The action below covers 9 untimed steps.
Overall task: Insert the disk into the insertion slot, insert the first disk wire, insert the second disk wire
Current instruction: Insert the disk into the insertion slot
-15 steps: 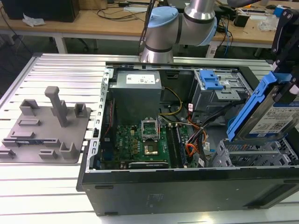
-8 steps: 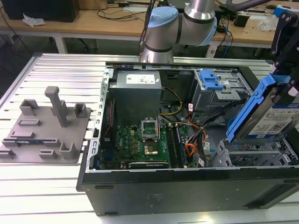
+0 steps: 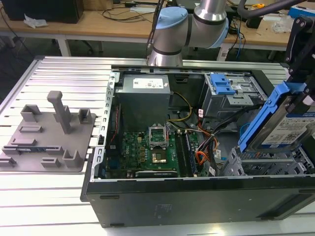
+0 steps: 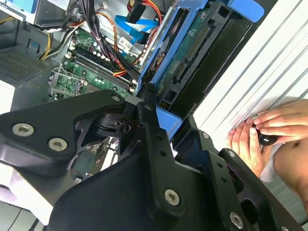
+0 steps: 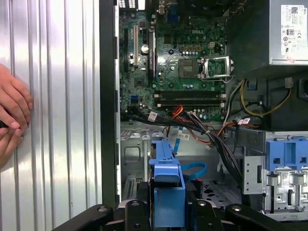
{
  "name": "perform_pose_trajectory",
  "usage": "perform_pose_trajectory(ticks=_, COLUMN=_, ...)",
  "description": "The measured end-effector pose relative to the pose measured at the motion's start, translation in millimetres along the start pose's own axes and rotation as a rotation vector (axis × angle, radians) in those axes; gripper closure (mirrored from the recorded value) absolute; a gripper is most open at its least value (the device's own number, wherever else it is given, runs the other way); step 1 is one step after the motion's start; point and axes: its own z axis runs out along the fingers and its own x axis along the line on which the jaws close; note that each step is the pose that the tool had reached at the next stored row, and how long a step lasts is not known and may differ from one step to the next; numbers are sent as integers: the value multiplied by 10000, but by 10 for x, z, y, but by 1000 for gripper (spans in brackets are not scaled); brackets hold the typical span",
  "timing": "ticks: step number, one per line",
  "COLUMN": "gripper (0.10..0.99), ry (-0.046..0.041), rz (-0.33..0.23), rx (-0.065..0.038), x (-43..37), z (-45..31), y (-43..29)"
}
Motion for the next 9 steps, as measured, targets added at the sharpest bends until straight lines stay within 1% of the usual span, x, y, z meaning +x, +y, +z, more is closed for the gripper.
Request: perform_pose_trajectory(ticks=9, gripper=722, ry=1, rz=1, rx=-1, x=8, z=57, y=-7)
